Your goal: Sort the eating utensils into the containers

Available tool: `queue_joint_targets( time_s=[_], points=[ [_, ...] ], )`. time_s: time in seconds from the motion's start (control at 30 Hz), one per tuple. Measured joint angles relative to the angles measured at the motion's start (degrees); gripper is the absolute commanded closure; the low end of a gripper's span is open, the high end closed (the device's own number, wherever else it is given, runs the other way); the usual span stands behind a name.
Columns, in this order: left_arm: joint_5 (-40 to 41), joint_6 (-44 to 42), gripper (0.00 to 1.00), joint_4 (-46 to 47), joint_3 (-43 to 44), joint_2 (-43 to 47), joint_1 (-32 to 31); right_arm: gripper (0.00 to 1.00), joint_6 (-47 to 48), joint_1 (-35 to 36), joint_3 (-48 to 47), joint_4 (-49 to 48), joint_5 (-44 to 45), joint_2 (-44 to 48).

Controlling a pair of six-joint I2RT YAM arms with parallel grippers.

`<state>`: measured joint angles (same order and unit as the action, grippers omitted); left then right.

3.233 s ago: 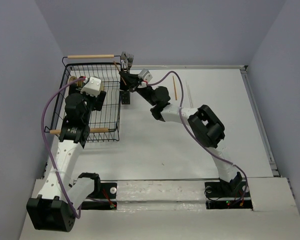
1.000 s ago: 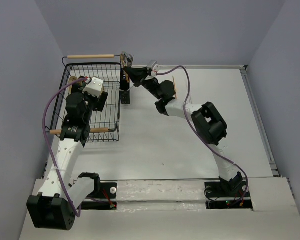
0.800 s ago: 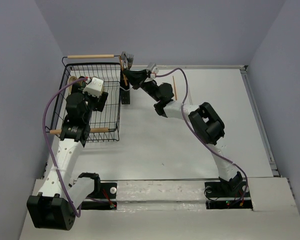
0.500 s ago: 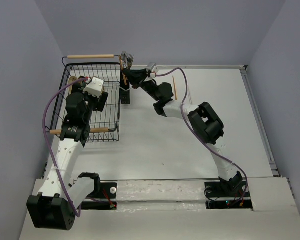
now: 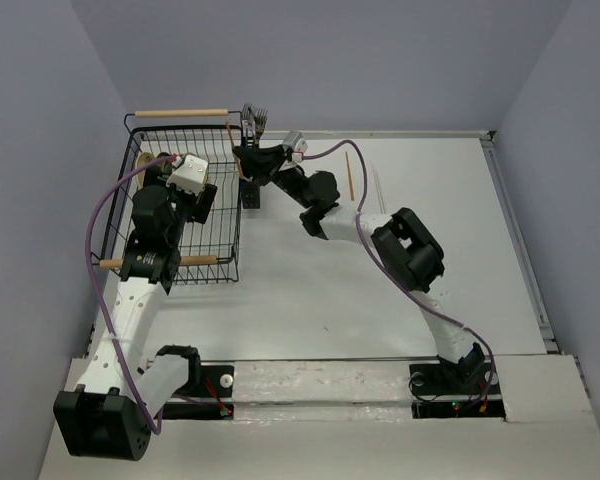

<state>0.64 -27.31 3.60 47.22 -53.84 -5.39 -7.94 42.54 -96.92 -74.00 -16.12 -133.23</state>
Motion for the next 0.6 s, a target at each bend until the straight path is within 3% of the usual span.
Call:
queue_joint_targets(
  time_s=[0.6],
  points=[
    [-0.02, -0.35, 0.05, -0.02, -0.66, 0.02, 0.0, 1.0, 2.19, 1.97, 0.35, 1.84, 1.49, 2.21]
  ],
)
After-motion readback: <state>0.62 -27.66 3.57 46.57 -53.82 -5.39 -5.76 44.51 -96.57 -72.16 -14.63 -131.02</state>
